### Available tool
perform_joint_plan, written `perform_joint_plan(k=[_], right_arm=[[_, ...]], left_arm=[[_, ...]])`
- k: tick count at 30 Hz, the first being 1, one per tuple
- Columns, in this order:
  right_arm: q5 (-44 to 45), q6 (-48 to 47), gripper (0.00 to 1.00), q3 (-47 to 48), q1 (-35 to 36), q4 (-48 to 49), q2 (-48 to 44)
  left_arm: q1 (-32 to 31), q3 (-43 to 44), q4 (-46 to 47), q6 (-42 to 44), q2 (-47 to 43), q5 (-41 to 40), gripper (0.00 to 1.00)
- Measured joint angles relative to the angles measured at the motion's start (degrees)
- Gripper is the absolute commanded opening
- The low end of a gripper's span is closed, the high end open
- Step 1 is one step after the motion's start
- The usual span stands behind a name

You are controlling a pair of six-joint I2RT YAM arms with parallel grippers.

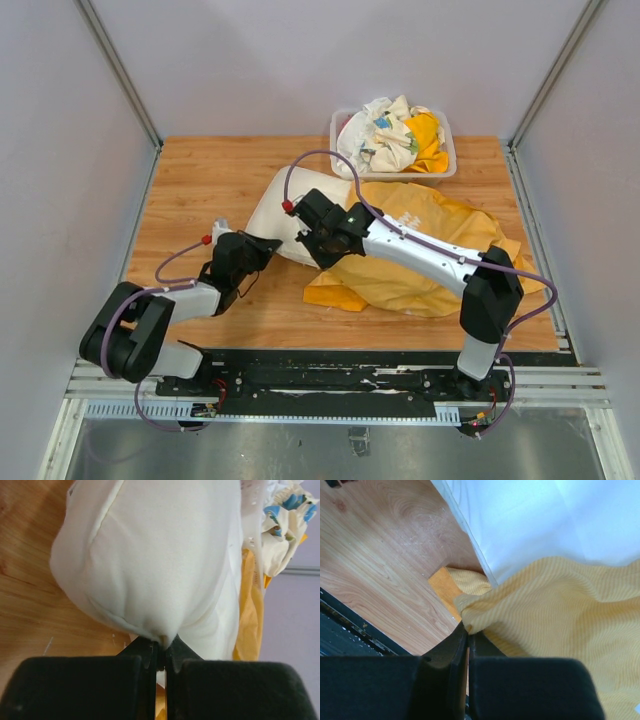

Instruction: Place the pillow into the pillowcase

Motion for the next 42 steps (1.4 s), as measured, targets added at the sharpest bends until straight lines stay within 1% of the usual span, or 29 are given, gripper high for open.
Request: perform_joint_plan(k=[3,7,10,13,17,22,28,31,36,42], right_arm=[[0.0,-0.1,0.01,1.0,0.0,-0.3,0.3],[0.0,-0.7,0.01,5.2,0.0,-2.4,1.4],[0.1,-1.5,0.01,10.5,0.0,-4.3,2.4],[0.1,-2.3,0.01,15.6,0.0,-6.1,3.0],[0.0,-3.3,0.01,21.7,0.0,-7.6,3.8],[-0.1,-4.6,0.01,25.9,0.0,-9.1,4.3],[0.1,-6.0,0.01,25.9,0.0,-9.5,5.5],[-0.1,-6.6,0.01,27.9,0.0,-11.4,7.8],[-0.6,-7.5,0.01,35.5,0.0,-14.7,12.7],[-0.7,-8.1,0.01,37.0,0.0,-16.3,12.9]], left_arm=[[0.0,0.0,-2.0,-0.2,-3.8,0.4,0.00],[0.0,1.7,-7.4,-0.8,-10.2,1.5,0.00],[0.2,5.4,-12.3,-1.3,-14.5,1.8,0.00],[0.3,10.6,-16.4,-1.4,-16.5,2.2,0.00],[0.3,14.7,-18.3,-1.8,-18.2,2.8,0.00],[0.3,15.1,-18.2,-2.3,-18.8,3.3,0.00],[0.1,9.8,-15.7,-2.8,-18.0,4.8,0.00],[-1.6,8.9,-16.2,-1.9,-16.3,4.7,0.00],[-4.8,8.9,-15.0,0.3,-14.1,4.3,0.00],[-6.6,9.3,-13.6,1.5,-13.5,4.3,0.00]])
